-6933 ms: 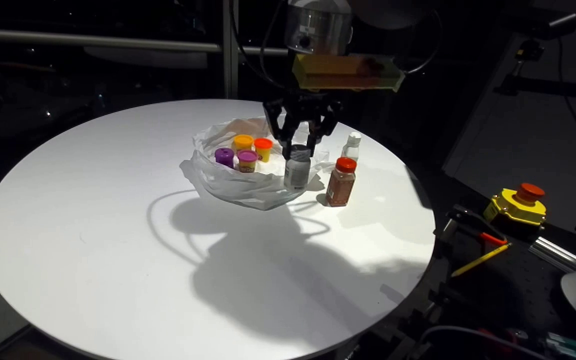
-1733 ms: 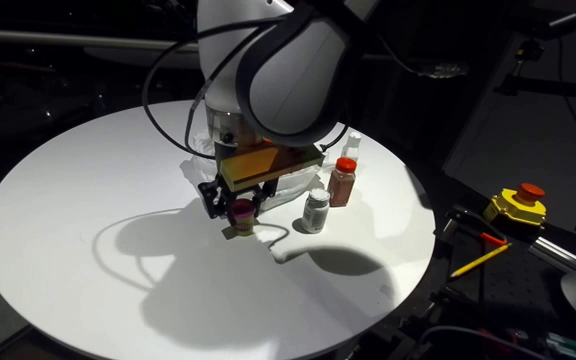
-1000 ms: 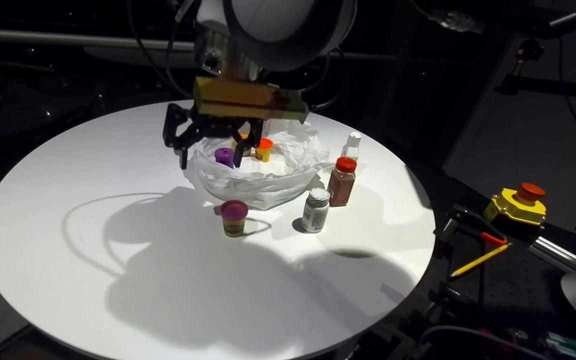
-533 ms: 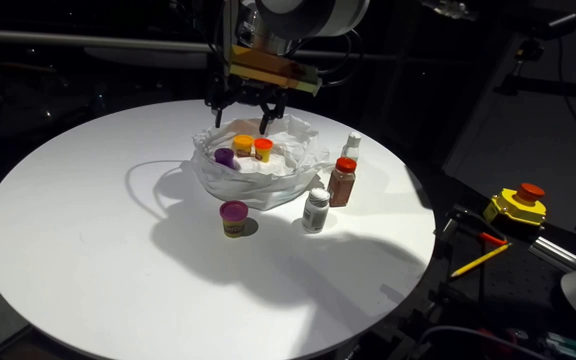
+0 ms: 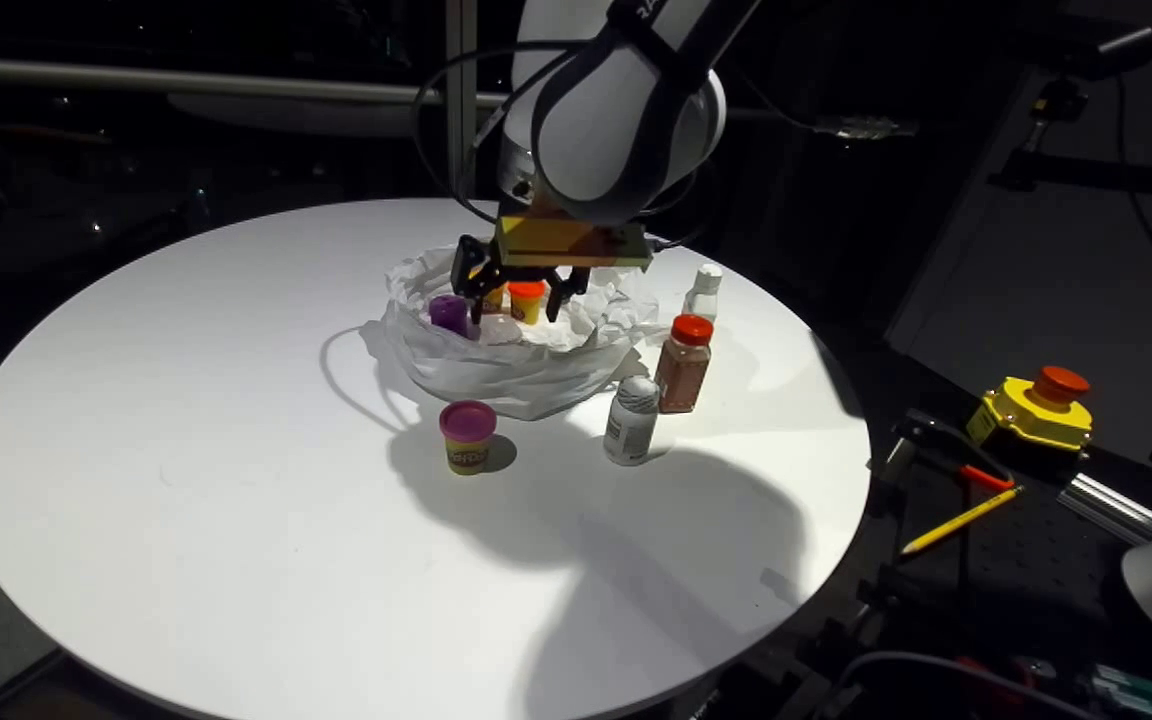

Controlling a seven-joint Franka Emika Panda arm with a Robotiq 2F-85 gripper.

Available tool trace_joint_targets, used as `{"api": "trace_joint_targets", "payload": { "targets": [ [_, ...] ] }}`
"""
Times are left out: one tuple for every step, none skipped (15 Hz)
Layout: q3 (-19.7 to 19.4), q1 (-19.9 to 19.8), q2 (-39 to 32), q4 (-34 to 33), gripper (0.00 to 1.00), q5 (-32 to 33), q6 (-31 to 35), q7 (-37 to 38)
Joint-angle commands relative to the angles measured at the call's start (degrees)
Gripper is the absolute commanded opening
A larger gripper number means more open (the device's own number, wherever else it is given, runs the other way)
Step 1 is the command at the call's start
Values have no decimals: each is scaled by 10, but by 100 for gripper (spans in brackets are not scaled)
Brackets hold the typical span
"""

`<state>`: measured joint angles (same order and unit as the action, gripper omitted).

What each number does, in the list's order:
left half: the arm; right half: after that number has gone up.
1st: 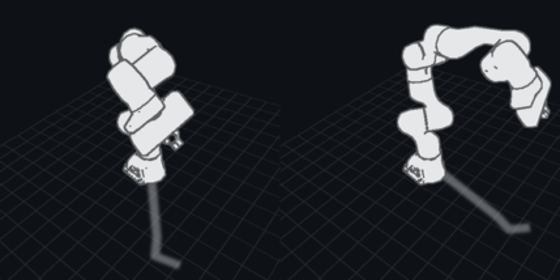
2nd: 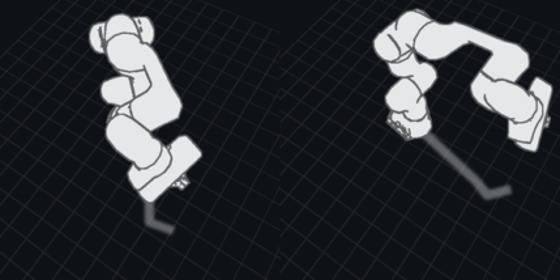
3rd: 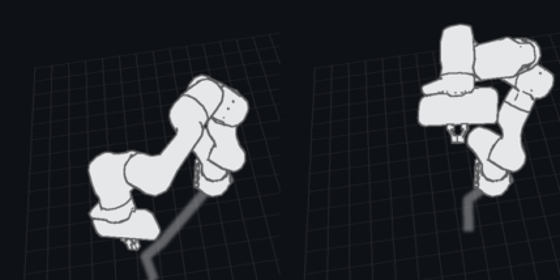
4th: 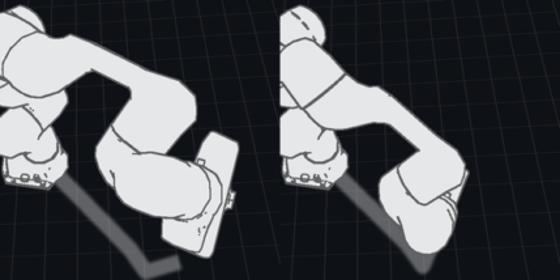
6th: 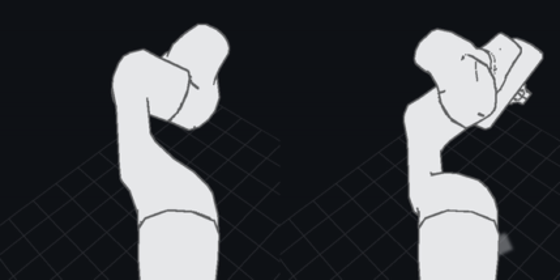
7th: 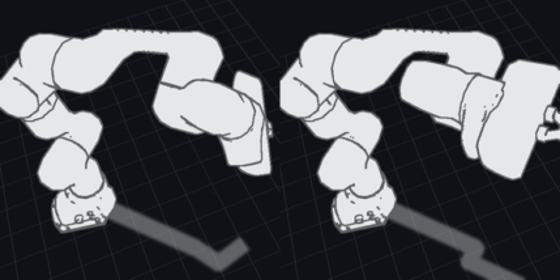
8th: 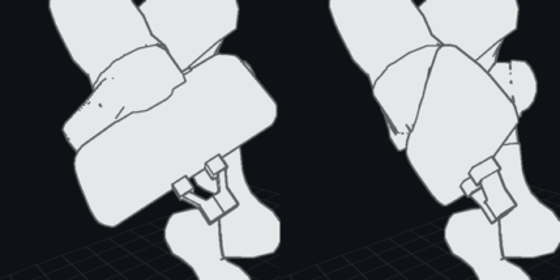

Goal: Remove the objects in the plastic and put them on the table

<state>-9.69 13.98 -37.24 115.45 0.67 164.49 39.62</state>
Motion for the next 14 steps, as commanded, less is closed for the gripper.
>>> {"api": "trace_joint_targets", "payload": {
  "targets": [
    [-49, 50, -17, -9, 100, 18, 23, 4],
    [-58, 60, -19, -8, 100, 19, 28, 4],
    [-72, 71, -30, -15, 100, 21, 33, 8],
    [-84, 84, -31, -14, 100, 24, 32, 10],
    [-88, 87, -34, -19, 100, 25, 26, 6],
    [-90, 89, -40, -24, 100, 23, 23, 2],
    [-91, 91, -44, -27, 100, 22, 21, 1],
    [-98, 97, -50, -30, 100, 23, 18, 5],
    [-101, 100, -53, -32, 100, 22, 17, 6],
    [-104, 101, -59, -36, 100, 20, 16, 8],
    [-105, 103, -59, -35, 100, 16, 16, 11],
    [-77, 86, -50, -30, 100, 2, 11, 0],
    [-41, 63, -36, -26, 100, -12, -1, -20],
    [-78, 84, -50, -22, 100, 3, 13, -4]
  ]
}}
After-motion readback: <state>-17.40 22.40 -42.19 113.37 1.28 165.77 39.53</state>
